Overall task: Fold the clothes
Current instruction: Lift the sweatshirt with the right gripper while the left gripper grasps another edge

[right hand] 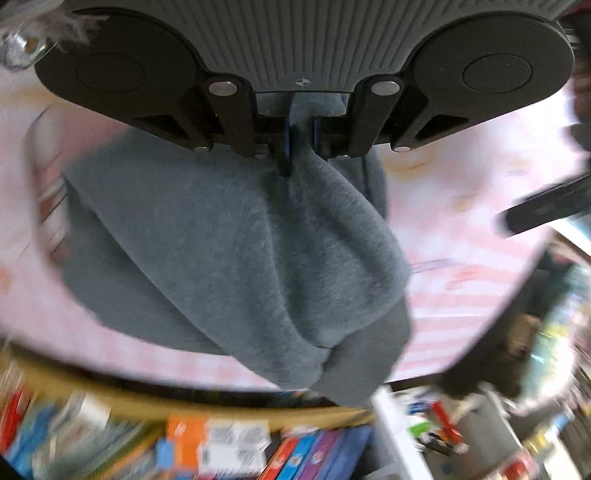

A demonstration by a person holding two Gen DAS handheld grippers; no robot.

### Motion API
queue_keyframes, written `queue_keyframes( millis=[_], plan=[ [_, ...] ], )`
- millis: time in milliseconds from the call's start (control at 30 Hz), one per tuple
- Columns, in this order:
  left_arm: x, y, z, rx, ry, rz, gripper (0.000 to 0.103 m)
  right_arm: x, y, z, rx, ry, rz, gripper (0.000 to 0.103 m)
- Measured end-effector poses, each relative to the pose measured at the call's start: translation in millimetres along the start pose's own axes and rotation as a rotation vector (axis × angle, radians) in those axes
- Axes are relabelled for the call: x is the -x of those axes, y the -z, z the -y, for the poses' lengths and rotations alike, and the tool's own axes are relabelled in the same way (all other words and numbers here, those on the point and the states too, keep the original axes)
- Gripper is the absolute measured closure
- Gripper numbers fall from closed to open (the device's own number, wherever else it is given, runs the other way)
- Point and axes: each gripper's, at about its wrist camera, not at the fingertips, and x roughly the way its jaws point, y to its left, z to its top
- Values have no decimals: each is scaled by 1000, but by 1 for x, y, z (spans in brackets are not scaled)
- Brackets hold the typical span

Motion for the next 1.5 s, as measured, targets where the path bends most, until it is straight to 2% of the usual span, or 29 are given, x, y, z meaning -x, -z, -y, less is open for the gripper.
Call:
queue_keyframes(
  millis=[67, 133, 267, 367, 500, 567, 667, 767, 867, 933, 1000, 1100, 1367, 1433, 1500],
  plan=[
    [4, -2, -7, 37, -23, 22, 0, -1, 8, -6, -62, -93, -26, 94],
    [8, -2, -15, 60, -57, 36, 0, -2, 10, -12, -120, -147, -23, 94],
    [18, 0, -33, 106, -111, 60, 0, 2, -2, -30, -178, -184, 35, 94],
    [25, 1, -44, 140, -124, 68, 0, 12, -28, -42, -203, -233, 101, 94],
    [33, 3, -55, 168, -131, 84, 0, 31, -73, -68, -169, -291, 192, 94],
    [37, 4, -58, 173, -135, 91, 0, 47, -98, -85, -134, -328, 258, 95],
    [44, 3, -61, 183, -139, 123, 0, 92, -133, -108, -61, -391, 405, 95],
    [53, 1, -64, 196, -150, 174, 0, 145, -145, -118, -20, -482, 585, 95],
    [60, -1, -71, 223, -157, 219, 0, 193, -136, -103, -20, -562, 740, 95],
    [63, -3, -77, 261, -138, 223, 0, 219, -122, -82, -46, -579, 814, 95],
    [62, -4, -82, 300, -123, 225, 0, 211, -91, -47, -184, -473, 786, 95],
    [56, -4, -81, 303, -115, 197, 0, 194, -42, 7, -399, -297, 725, 95],
    [27, 0, -45, 191, -36, 96, 1, 151, 89, 151, -946, 187, 517, 95],
    [21, 1, -33, 148, -15, 78, 1, 156, 112, 166, -1013, 273, 560, 95],
    [16, 2, -22, 105, 9, 59, 1, 166, 120, 170, -976, 404, 589, 95]
  ],
)
